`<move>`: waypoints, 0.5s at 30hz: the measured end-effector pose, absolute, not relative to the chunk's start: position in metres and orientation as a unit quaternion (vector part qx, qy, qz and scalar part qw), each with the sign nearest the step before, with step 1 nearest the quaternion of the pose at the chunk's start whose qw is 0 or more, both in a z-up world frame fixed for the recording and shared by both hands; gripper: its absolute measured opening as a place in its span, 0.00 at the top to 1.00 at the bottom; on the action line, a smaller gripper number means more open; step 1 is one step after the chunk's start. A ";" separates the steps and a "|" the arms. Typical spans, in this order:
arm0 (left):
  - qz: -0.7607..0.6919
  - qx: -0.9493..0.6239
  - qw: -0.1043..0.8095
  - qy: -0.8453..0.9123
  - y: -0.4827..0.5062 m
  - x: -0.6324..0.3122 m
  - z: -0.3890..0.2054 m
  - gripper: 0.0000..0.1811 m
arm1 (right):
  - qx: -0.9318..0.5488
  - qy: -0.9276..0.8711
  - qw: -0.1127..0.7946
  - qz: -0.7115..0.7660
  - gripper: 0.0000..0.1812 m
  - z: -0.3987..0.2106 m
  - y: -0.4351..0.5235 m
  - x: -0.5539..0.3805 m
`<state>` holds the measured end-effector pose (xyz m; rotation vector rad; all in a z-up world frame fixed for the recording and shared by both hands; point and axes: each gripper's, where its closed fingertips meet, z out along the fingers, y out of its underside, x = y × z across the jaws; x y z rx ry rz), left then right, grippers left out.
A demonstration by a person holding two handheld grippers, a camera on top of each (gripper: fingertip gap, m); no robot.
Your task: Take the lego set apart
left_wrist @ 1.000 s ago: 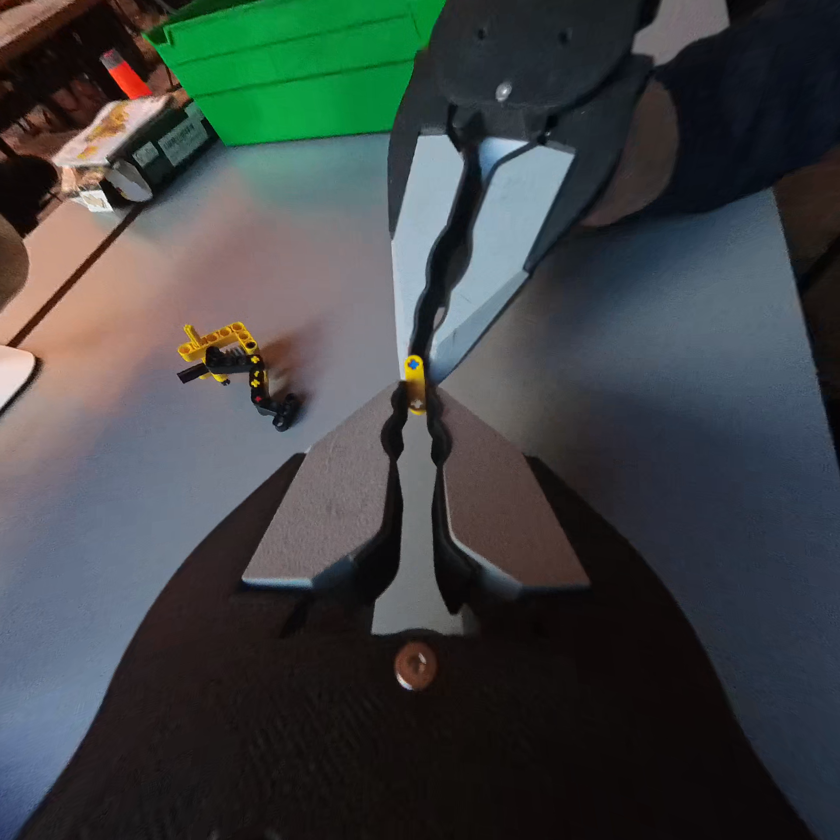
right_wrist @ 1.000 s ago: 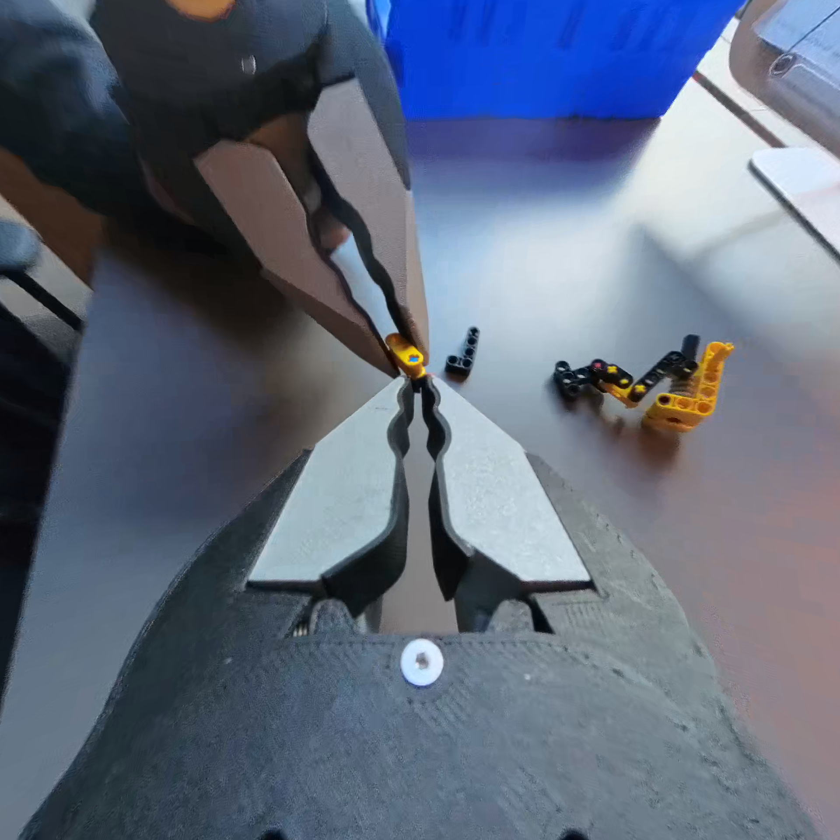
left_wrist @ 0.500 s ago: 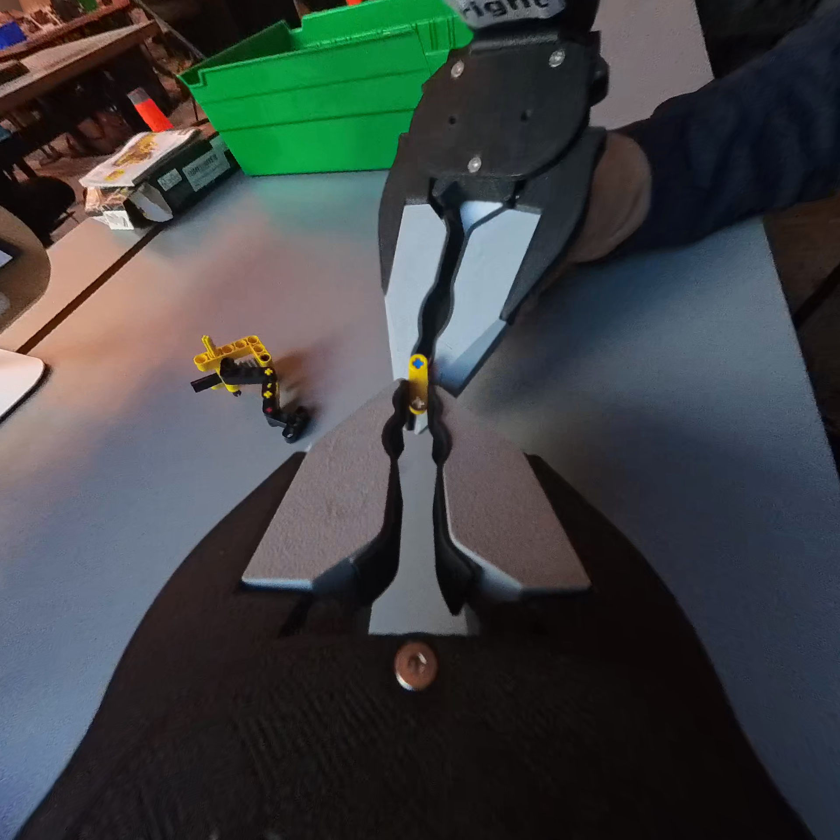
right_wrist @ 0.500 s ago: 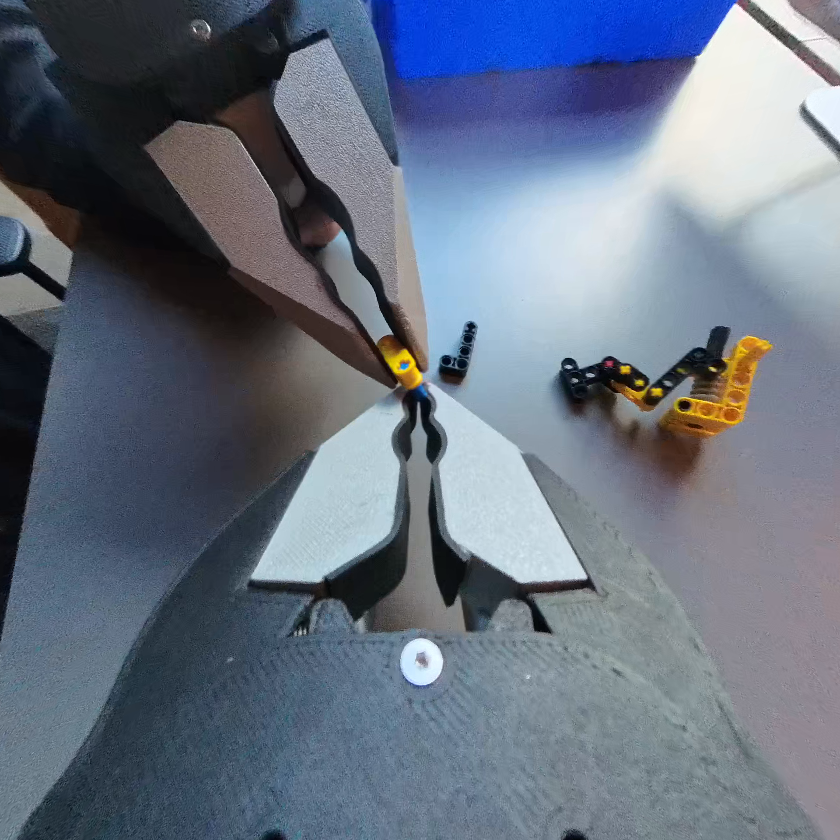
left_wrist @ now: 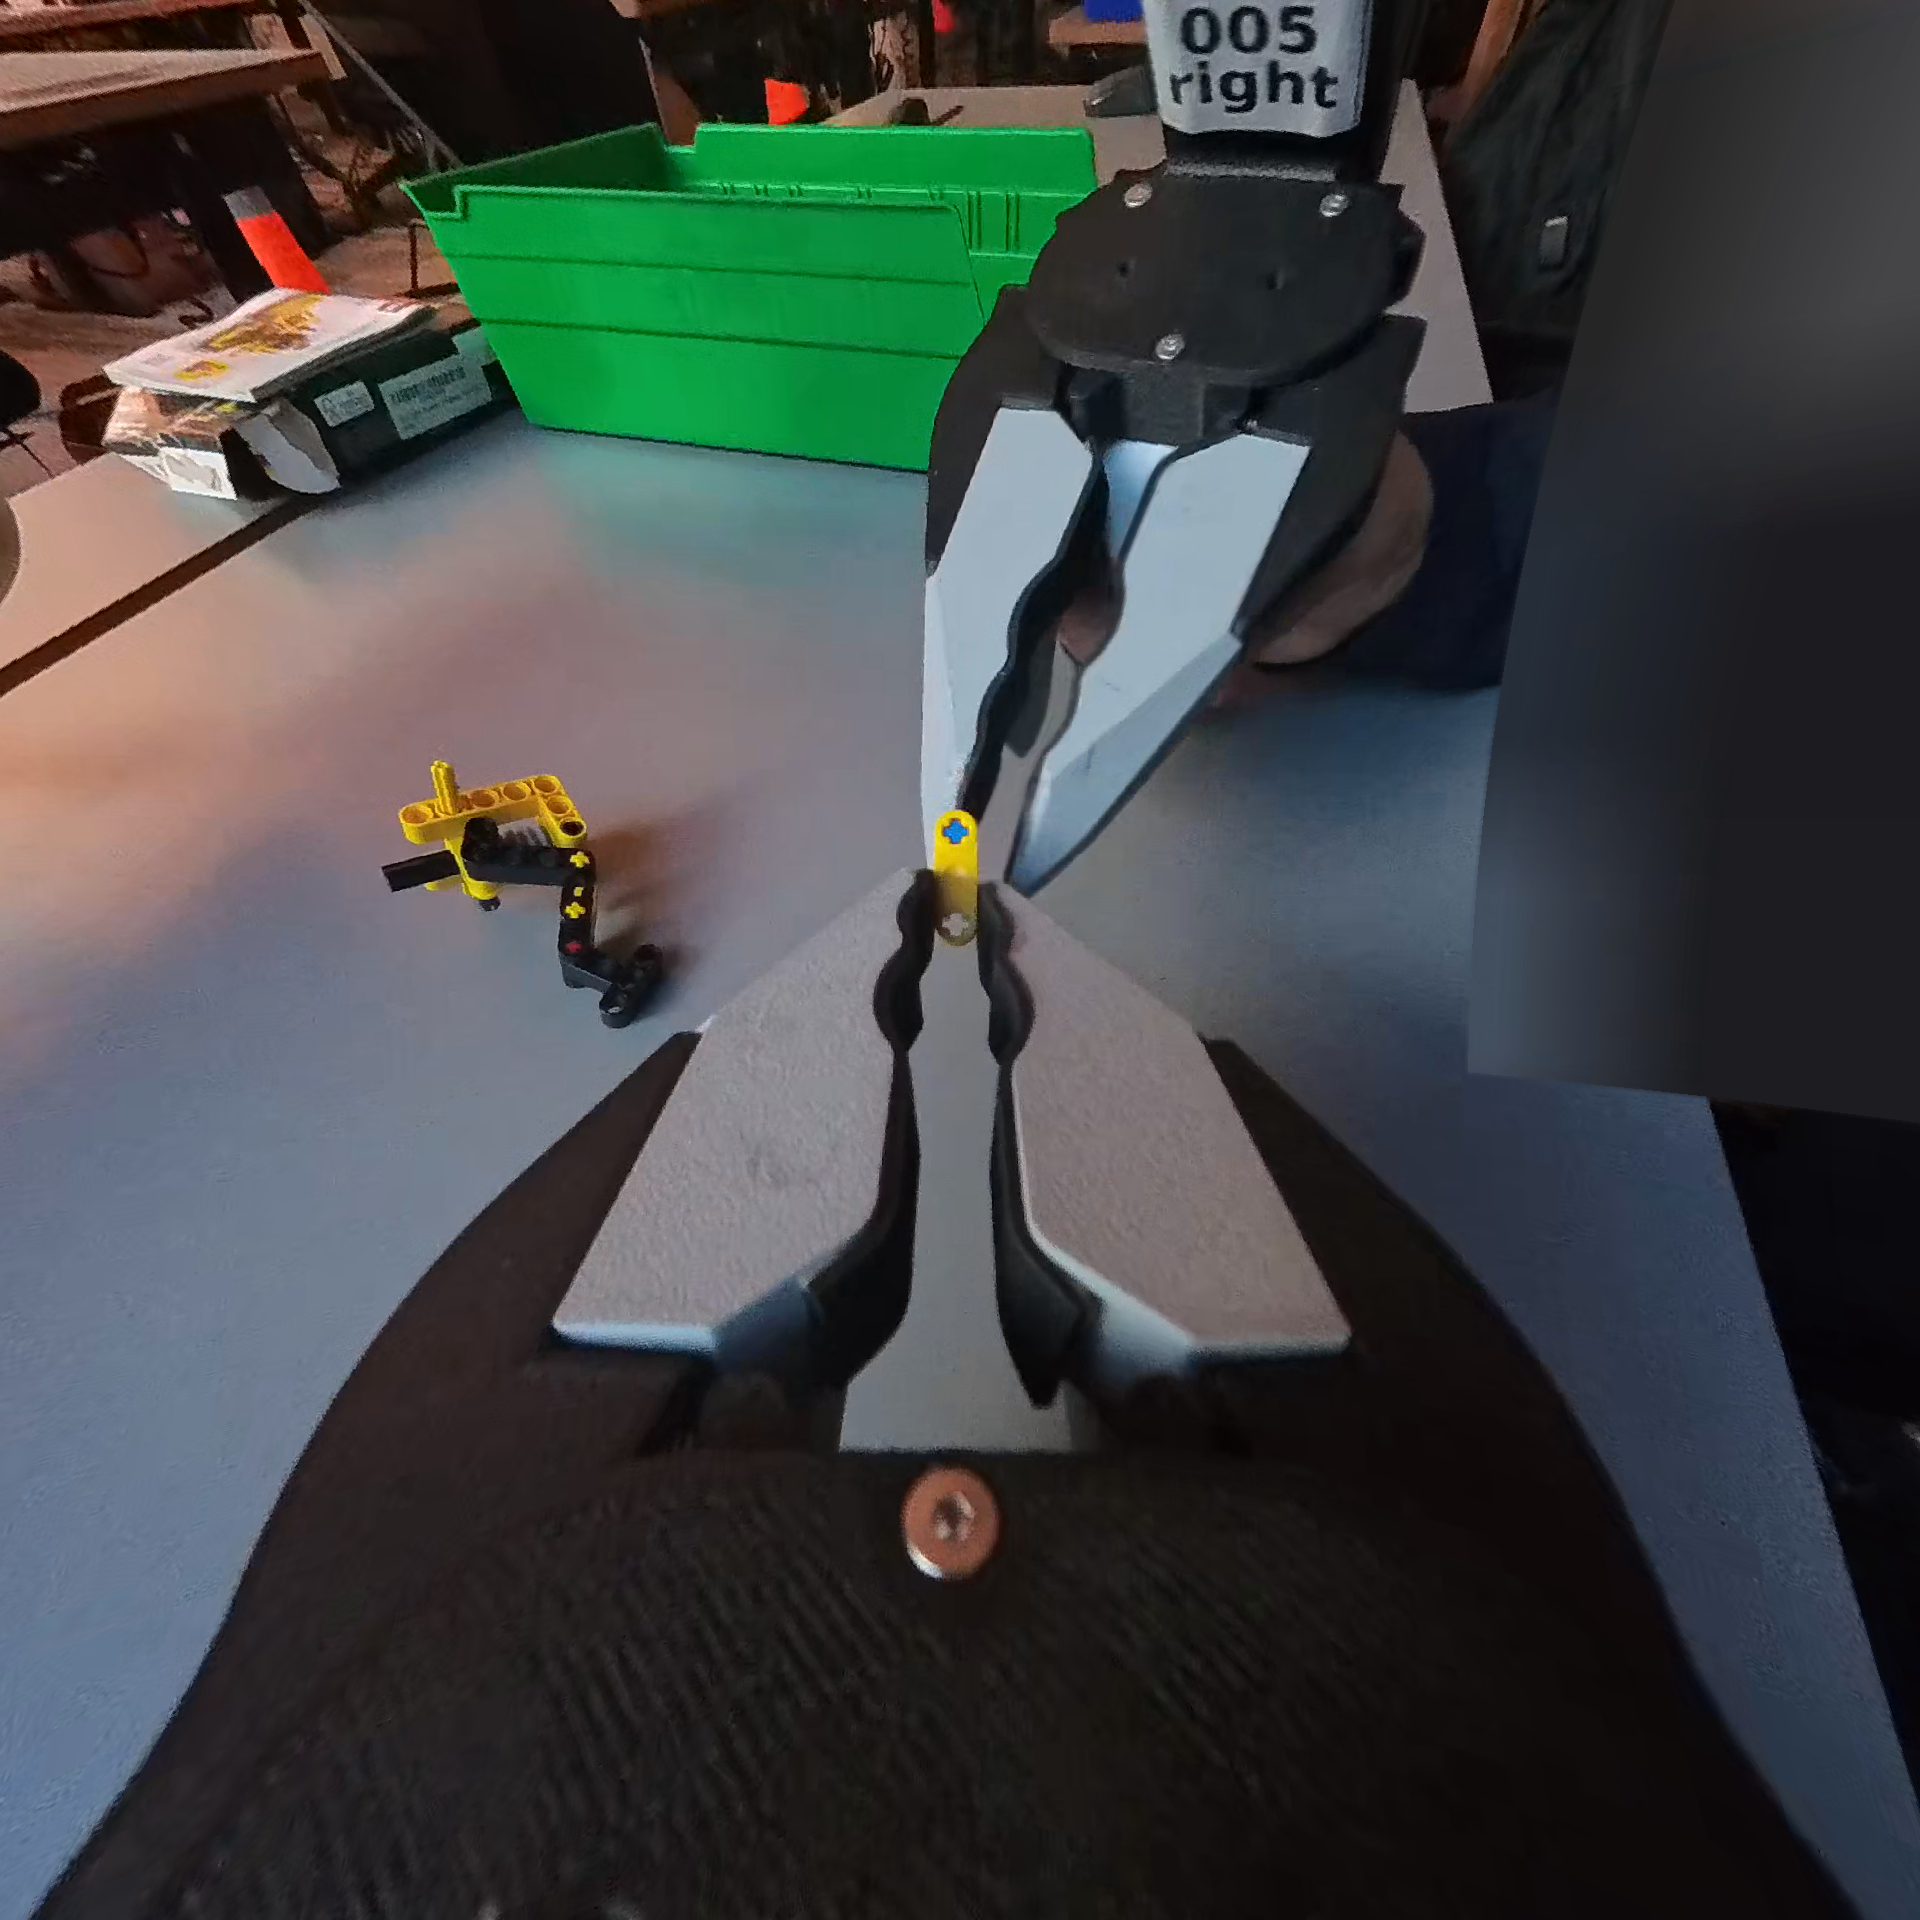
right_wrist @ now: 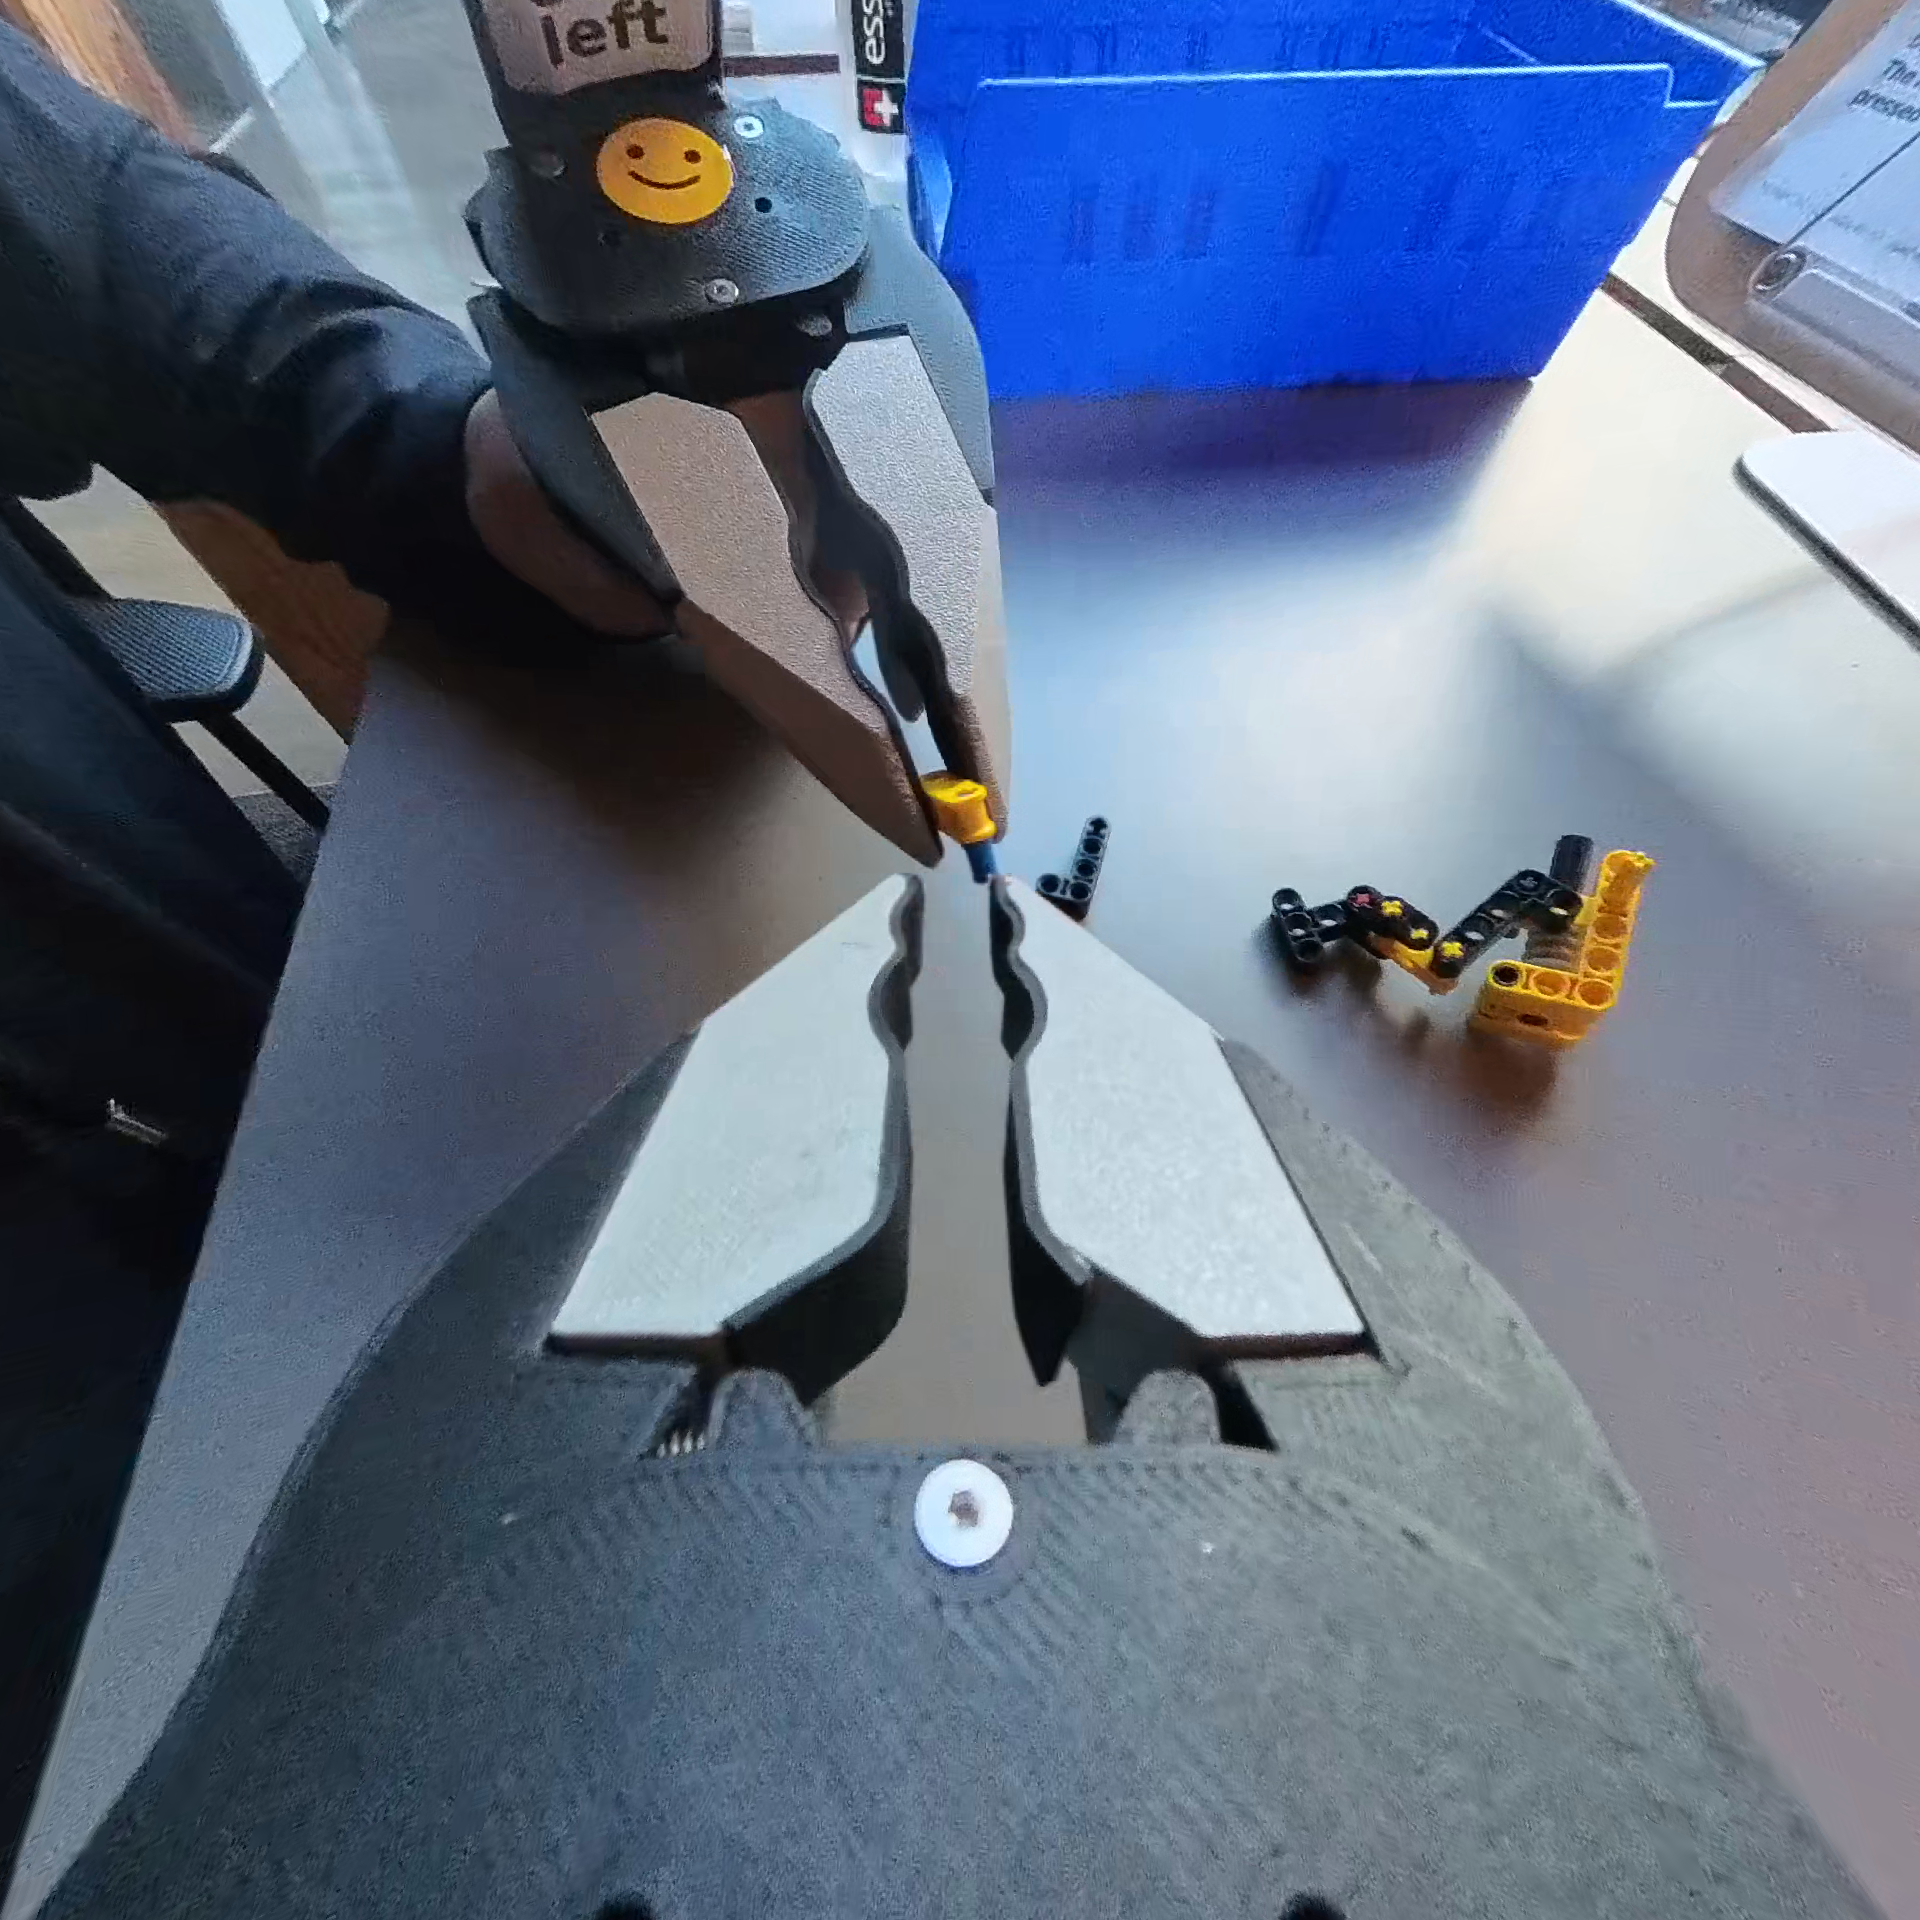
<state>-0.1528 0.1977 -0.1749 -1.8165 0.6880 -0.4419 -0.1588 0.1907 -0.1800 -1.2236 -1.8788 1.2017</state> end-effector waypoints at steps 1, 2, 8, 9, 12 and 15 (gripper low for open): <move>-0.189 -0.765 0.544 0.288 0.198 -0.154 -0.175 0.97 | -0.460 -0.705 0.297 0.451 0.95 -0.179 0.191 -0.159; -0.194 -0.764 0.544 0.288 0.198 -0.154 -0.175 0.97 | -0.462 -0.703 0.303 0.449 0.98 -0.178 0.193 -0.159; -0.193 -0.762 0.546 0.289 0.197 -0.153 -0.174 0.97 | -0.461 -0.701 0.312 0.447 0.99 -0.176 0.197 -0.159; -0.194 -0.762 0.546 0.287 0.198 -0.154 -0.174 0.97 | -0.459 -0.702 0.314 0.446 0.99 -0.176 0.197 -0.159; -0.196 -0.760 0.549 0.289 0.198 -0.153 -0.172 0.97 | -0.448 -0.709 0.313 0.446 0.98 -0.175 0.194 -0.159; -0.184 -0.759 0.550 0.298 0.198 -0.149 -0.174 0.97 | -0.448 -0.714 0.318 0.434 0.99 -0.177 0.194 -0.161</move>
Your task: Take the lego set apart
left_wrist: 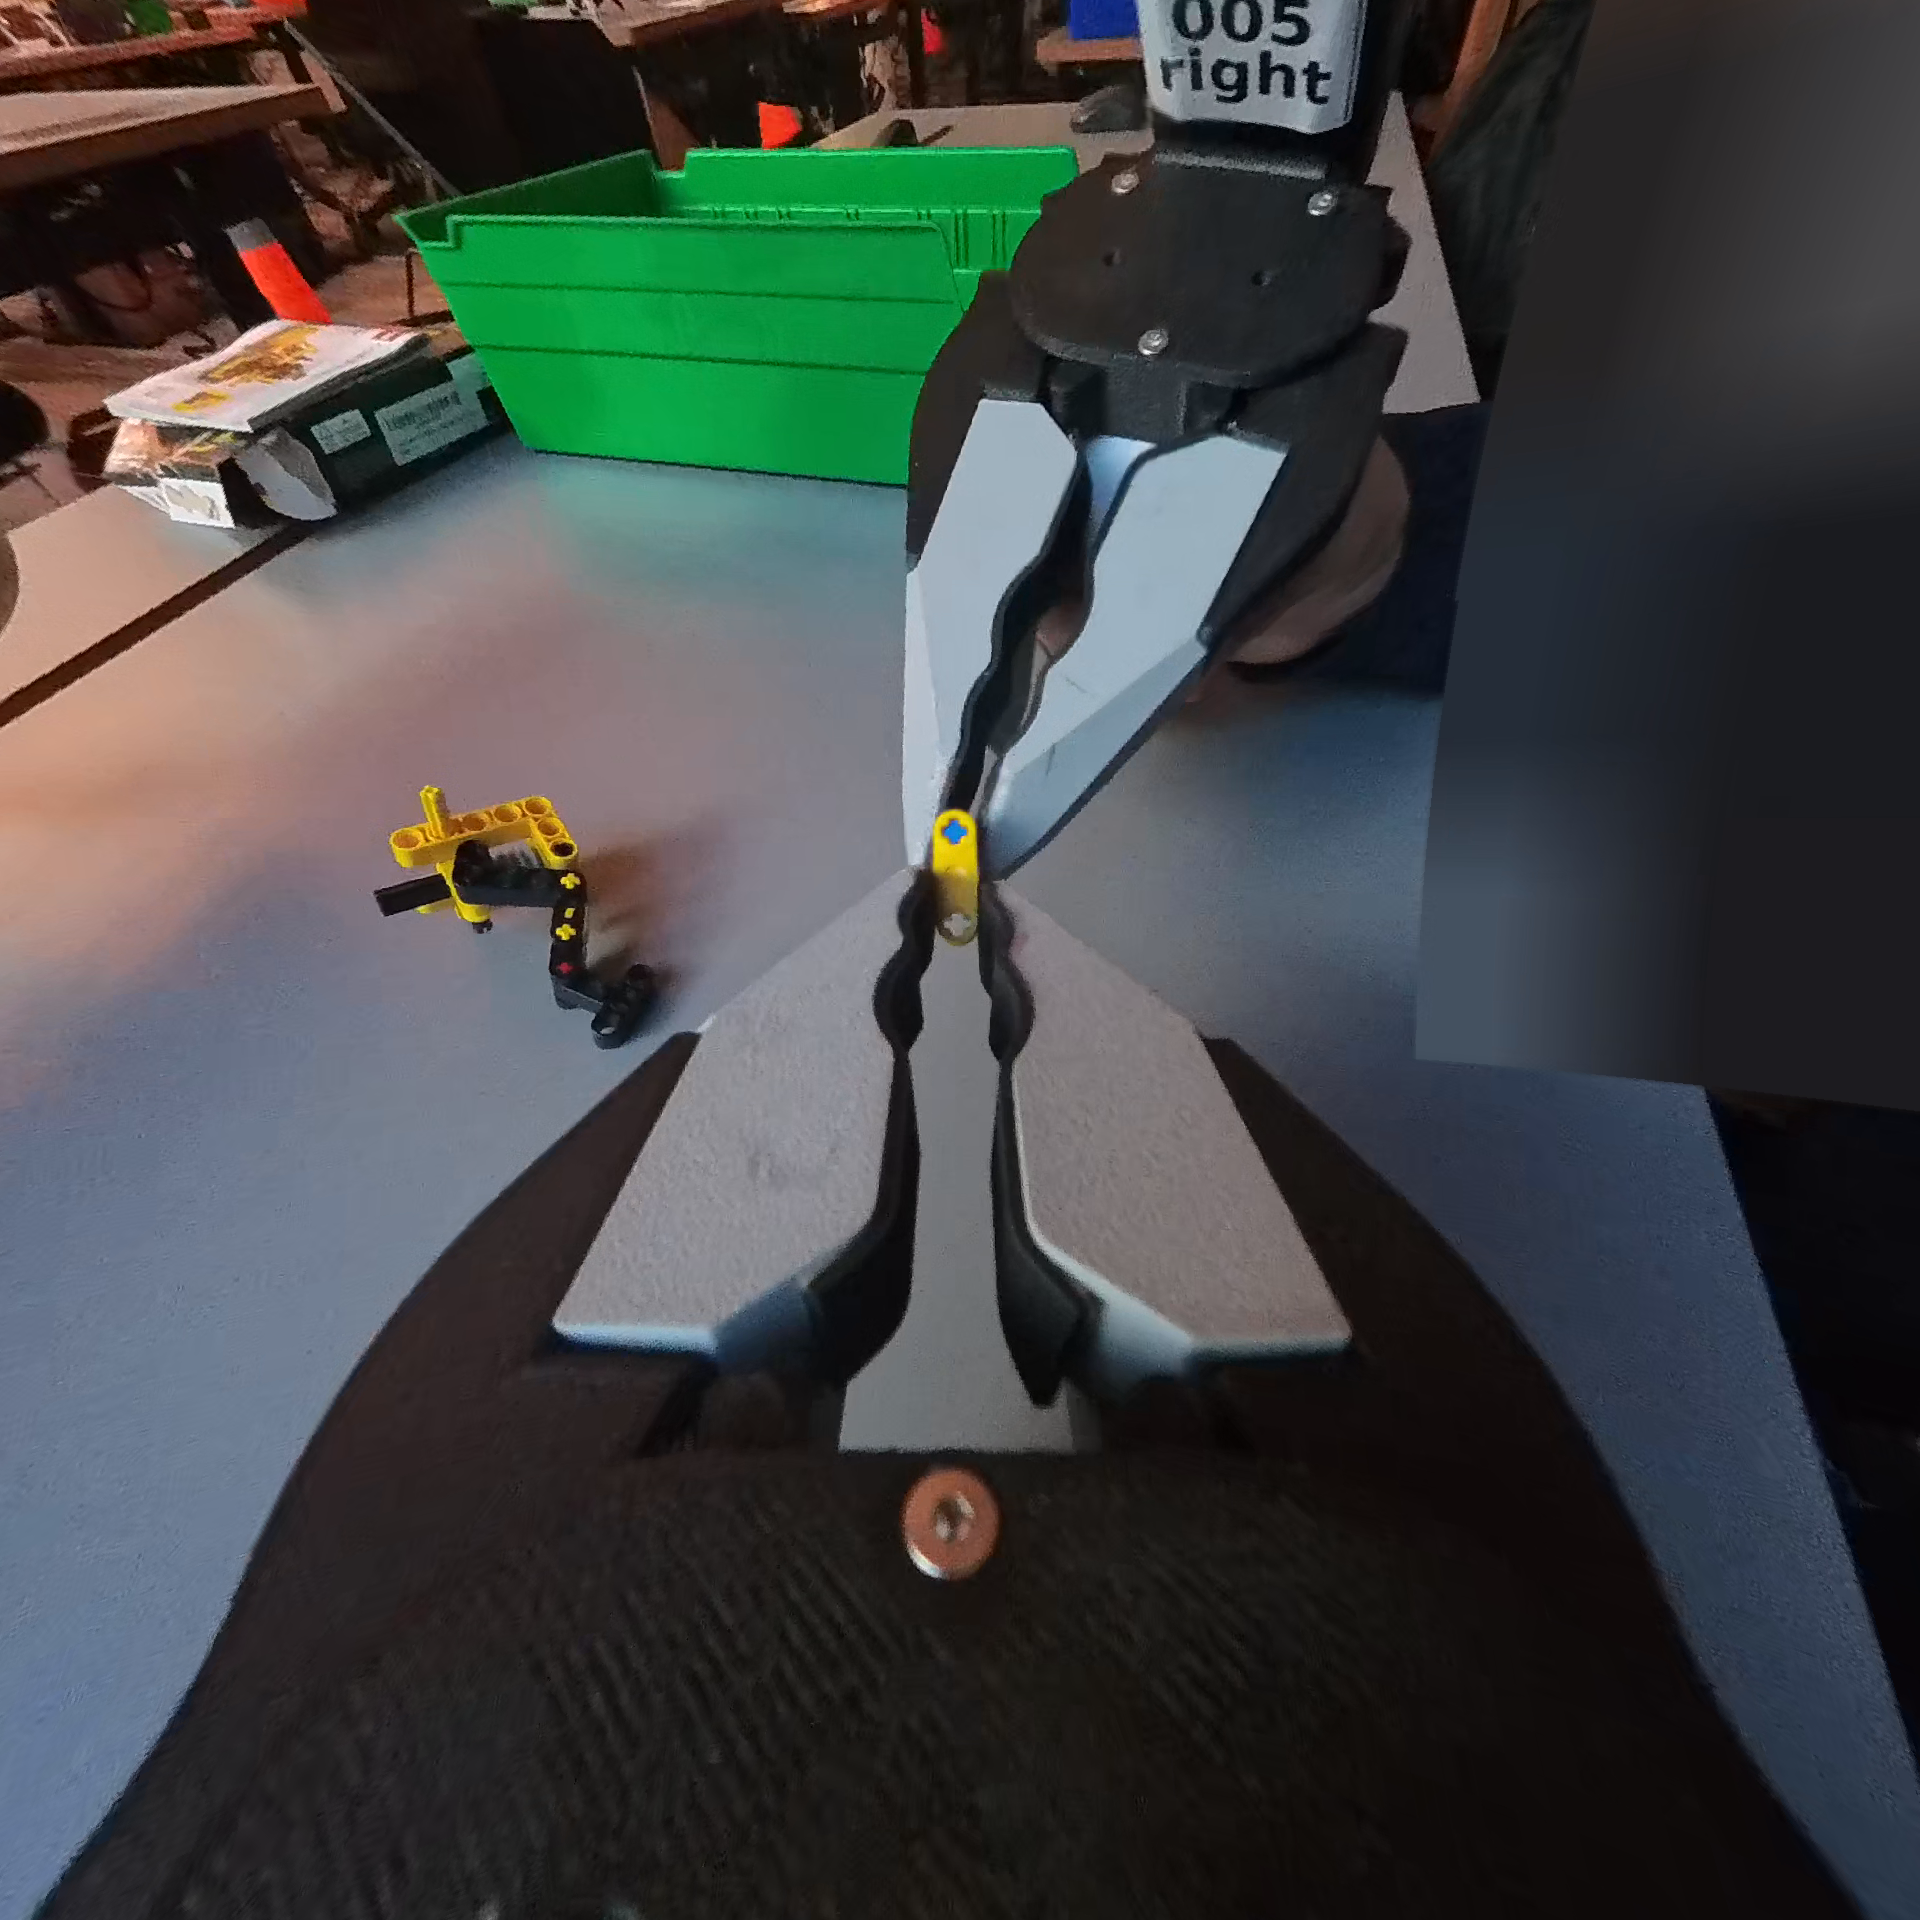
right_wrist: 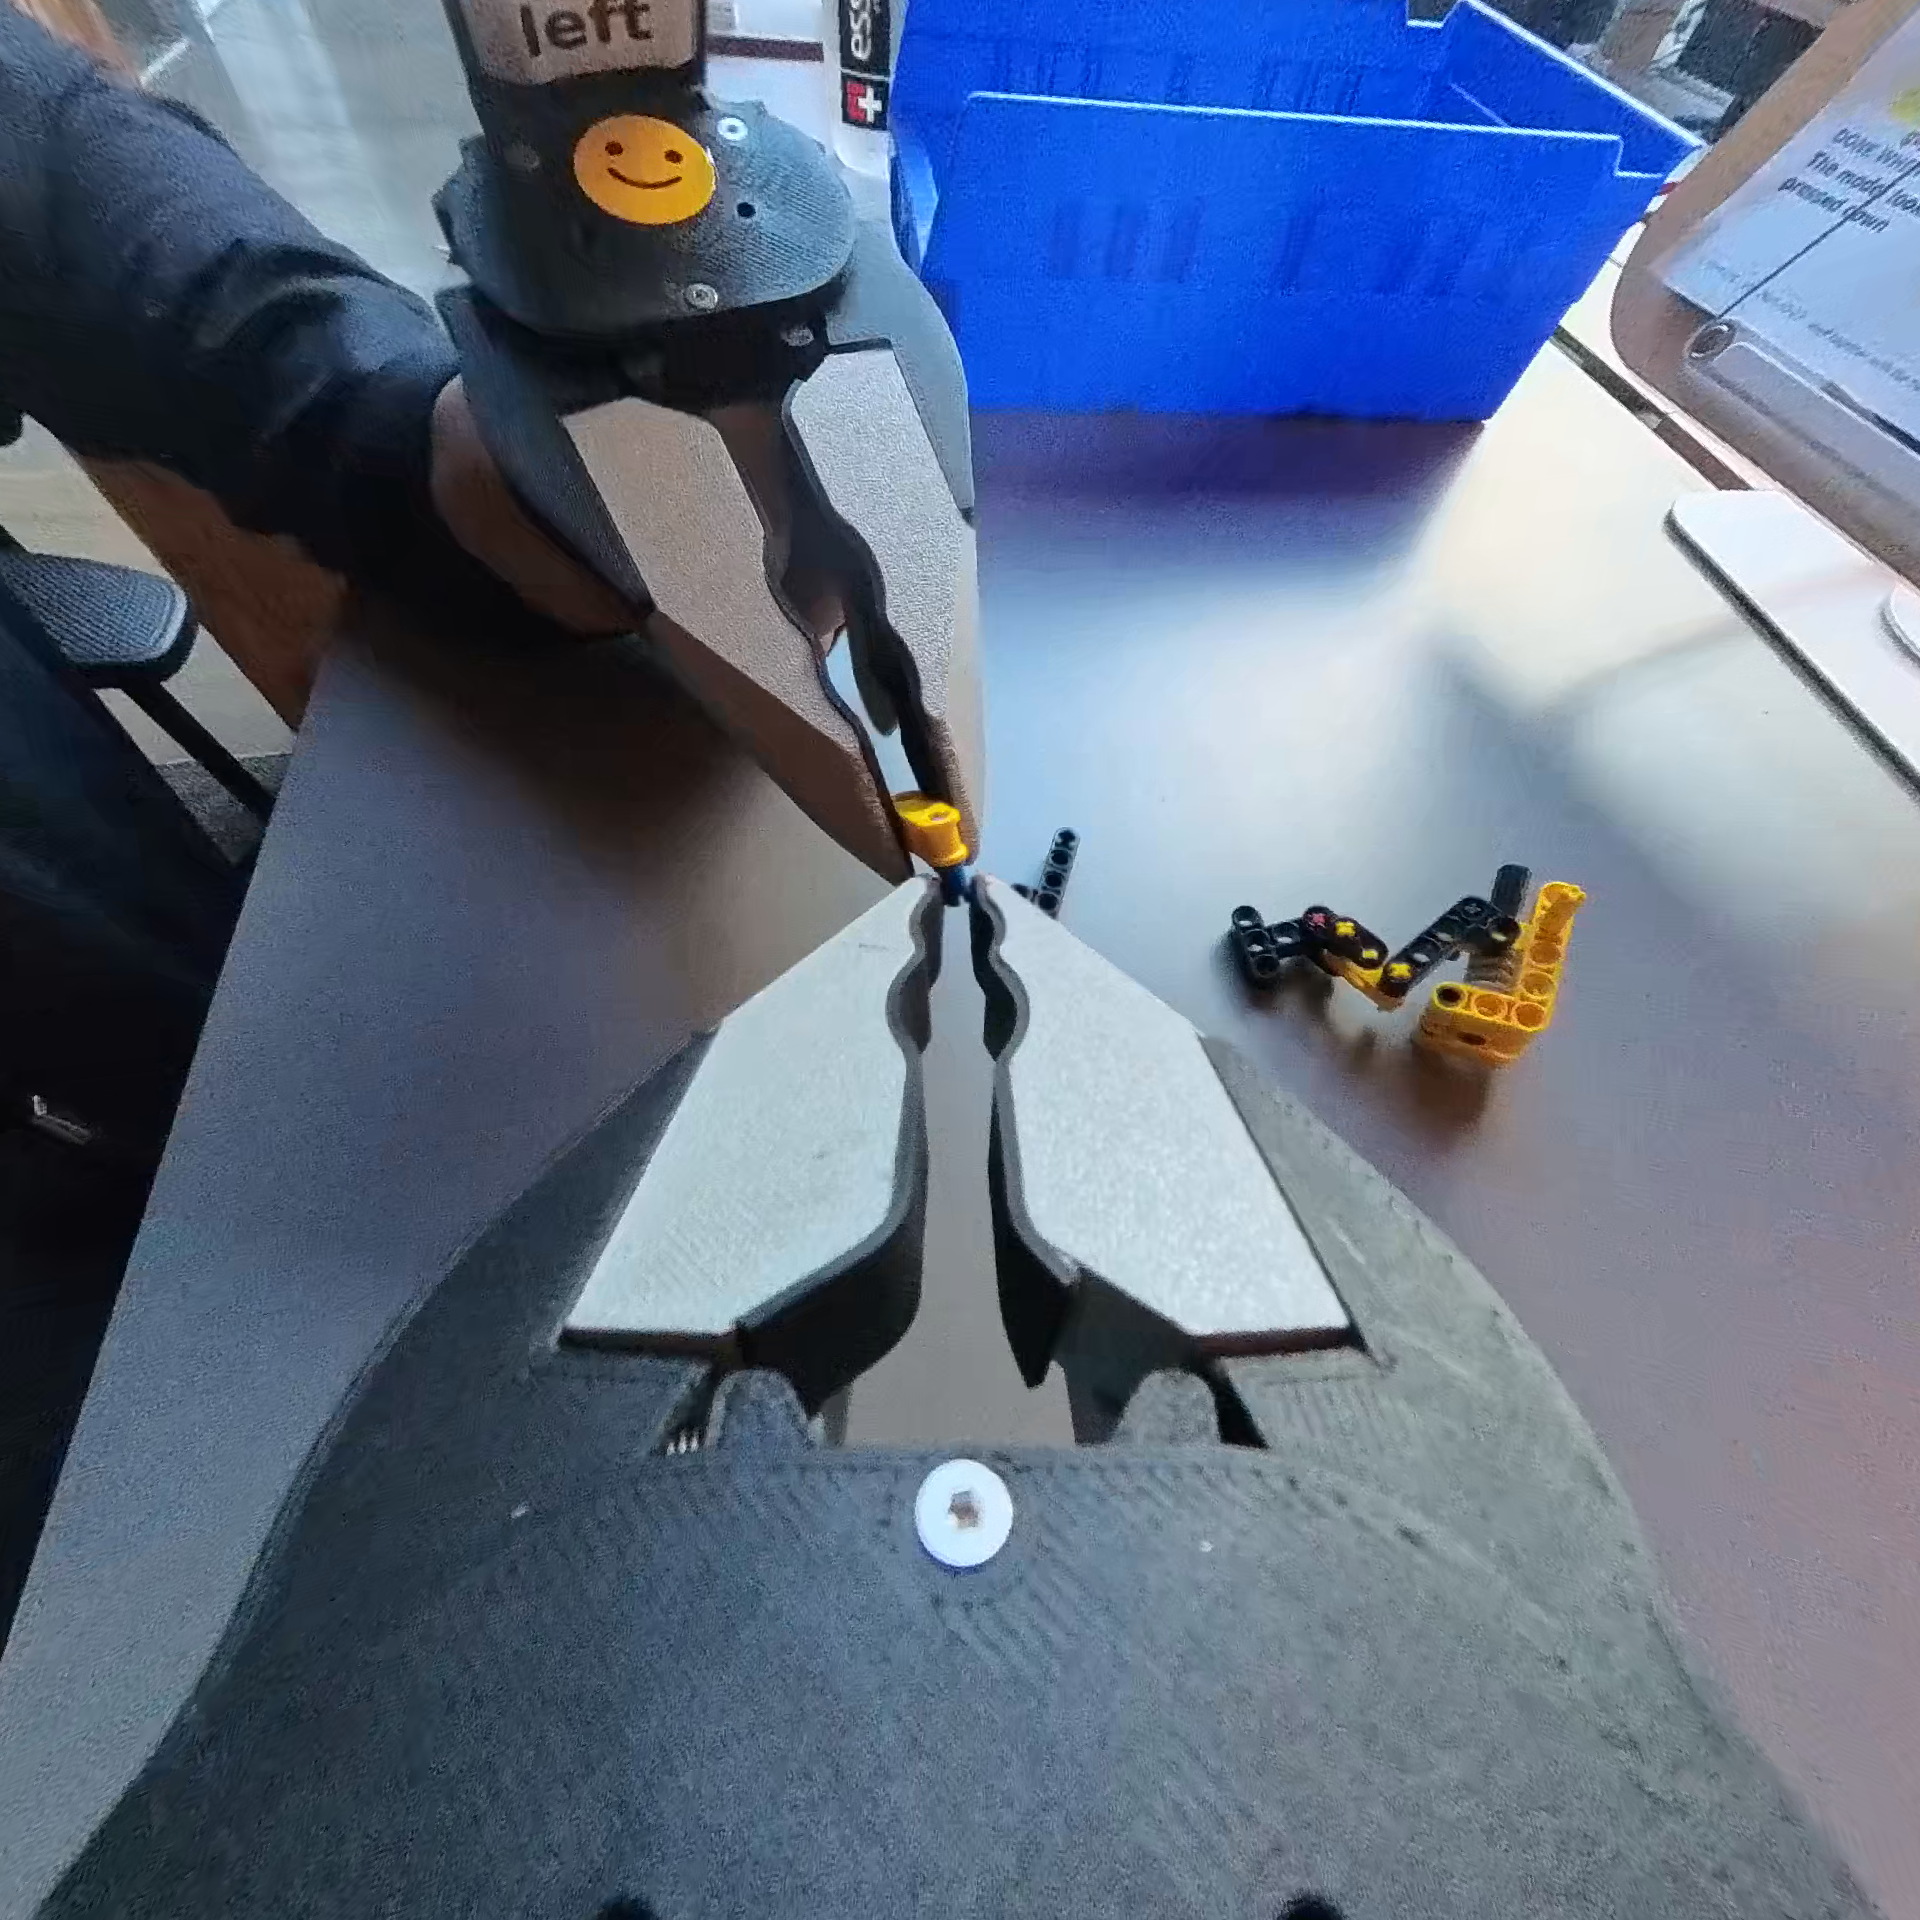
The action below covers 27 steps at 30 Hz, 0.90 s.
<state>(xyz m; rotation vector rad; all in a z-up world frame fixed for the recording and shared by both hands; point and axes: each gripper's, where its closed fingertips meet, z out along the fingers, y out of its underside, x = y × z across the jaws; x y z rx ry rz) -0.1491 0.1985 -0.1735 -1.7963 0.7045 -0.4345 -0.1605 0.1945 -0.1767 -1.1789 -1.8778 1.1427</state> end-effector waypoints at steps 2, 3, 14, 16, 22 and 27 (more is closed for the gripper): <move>-0.184 -0.758 0.553 0.293 0.199 -0.151 -0.172 0.97 | -0.451 -0.709 0.316 0.440 0.99 -0.176 0.194 -0.163; -0.187 -0.759 0.552 0.289 0.199 -0.153 -0.172 0.97 | -0.454 -0.707 0.313 0.443 0.99 -0.176 0.194 -0.164; -0.208 -0.738 0.580 0.276 0.196 -0.155 -0.160 0.97 | -0.489 -0.645 0.237 0.538 1.00 -0.169 0.192 -0.169; -0.155 -0.782 0.521 0.305 0.198 -0.161 -0.184 0.97 | -0.495 -0.724 0.262 0.403 0.99 -0.200 0.195 -0.172; -0.045 -0.741 0.570 0.352 0.193 -0.161 -0.161 0.98 | -0.493 -0.786 0.285 0.243 1.00 -0.239 0.221 -0.174; -0.117 -0.794 0.519 0.294 0.204 -0.188 -0.190 0.97 | -0.458 -0.743 0.343 0.346 1.00 -0.200 0.216 -0.175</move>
